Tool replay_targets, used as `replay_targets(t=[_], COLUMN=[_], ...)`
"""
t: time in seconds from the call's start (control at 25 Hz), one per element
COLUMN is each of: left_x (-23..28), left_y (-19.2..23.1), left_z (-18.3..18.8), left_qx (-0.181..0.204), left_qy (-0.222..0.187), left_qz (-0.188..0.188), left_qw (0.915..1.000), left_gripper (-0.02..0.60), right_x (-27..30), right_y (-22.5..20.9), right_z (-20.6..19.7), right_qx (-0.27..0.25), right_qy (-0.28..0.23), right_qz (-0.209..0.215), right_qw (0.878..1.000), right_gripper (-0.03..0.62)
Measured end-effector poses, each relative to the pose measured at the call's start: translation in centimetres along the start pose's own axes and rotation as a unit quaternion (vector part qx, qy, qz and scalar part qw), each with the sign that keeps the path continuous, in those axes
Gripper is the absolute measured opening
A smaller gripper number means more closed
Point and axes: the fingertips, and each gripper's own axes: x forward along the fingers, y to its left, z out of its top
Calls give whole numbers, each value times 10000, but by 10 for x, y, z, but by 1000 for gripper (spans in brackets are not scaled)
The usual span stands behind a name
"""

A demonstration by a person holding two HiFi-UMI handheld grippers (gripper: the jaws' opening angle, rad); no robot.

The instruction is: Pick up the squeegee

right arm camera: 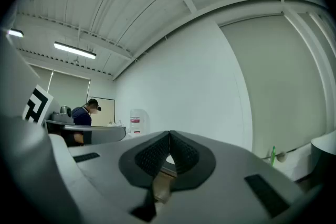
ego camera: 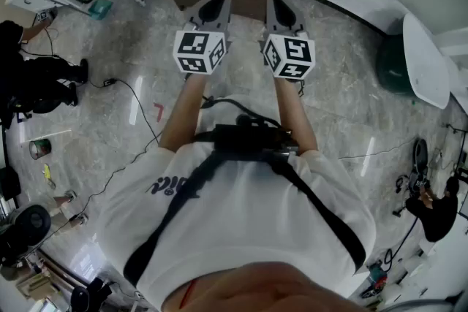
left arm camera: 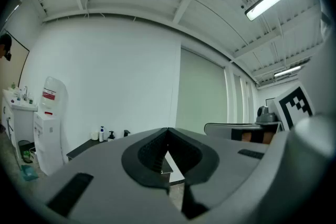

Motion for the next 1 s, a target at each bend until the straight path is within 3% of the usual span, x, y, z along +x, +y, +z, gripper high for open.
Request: replay_targets(t=[0.2,0.56,1.0], left_x=[-3,-30,48], left_y=[0,58,27], left_z=[0,-7,-36], left_qx=[-6,-314,-399], left_qy=[-18,-24,305], left_qz=[24,50,-141], left_qw=[10000,9995,9986], left_gripper=[11,12,12], right_x=[2,25,48], right_y=[2,58,-14], right_z=[1,-11,-35], right_qx=[-63,-131,119], right_qy=[-12,165,357], right_qz=[-1,-39,-106], right_qw=[10000,9998,9992], right_gripper=[8,8,8])
